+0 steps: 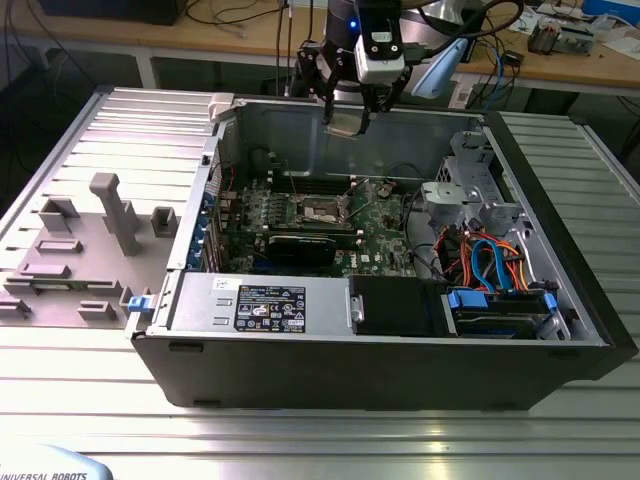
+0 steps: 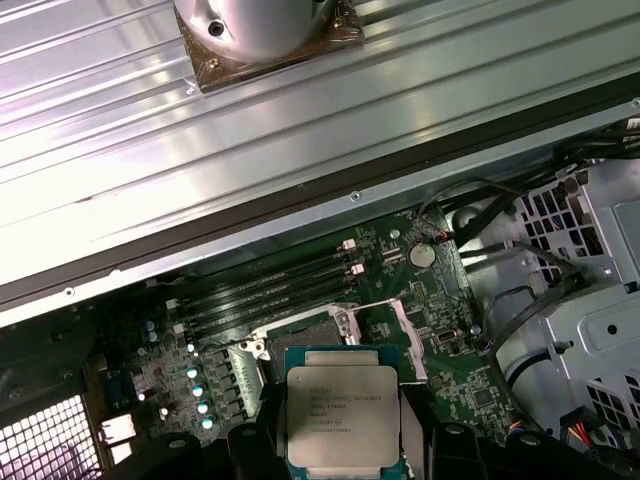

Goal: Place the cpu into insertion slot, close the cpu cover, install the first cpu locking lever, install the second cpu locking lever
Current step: 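Place the cpu into insertion slot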

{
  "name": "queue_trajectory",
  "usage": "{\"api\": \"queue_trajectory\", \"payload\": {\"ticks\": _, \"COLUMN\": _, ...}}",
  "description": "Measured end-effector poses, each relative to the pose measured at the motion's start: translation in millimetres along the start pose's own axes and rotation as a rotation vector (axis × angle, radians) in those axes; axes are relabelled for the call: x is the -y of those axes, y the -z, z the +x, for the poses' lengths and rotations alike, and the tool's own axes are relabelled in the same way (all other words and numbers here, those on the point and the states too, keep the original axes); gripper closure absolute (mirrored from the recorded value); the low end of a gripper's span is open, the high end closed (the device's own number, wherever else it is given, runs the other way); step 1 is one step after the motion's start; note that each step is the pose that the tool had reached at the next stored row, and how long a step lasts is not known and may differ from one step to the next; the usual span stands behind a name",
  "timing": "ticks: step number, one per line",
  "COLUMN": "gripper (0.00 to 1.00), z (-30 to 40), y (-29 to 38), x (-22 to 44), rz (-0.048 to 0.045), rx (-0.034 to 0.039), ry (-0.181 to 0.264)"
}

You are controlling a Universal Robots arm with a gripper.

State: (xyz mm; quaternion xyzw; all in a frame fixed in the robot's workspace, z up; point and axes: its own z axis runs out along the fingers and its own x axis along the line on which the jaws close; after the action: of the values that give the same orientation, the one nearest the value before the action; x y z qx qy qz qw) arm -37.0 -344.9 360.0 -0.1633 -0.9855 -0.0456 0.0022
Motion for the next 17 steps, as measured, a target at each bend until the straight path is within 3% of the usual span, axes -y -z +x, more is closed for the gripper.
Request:
{"api": "queue_trajectory", "payload": {"ticks": 9, "gripper": 0.46, "z": 0.0, "y": 0.0, "x": 0.0, "rz": -0.0004, "rx": 0.0016, "ry": -0.018}}
{"api": "queue_trajectory", "payload": {"ticks": 17, "gripper": 0.46, "z": 0.0, "y": -0.1, "x": 0.0, "rz": -0.0019, "rx": 0.0087, "ry": -0.098}}
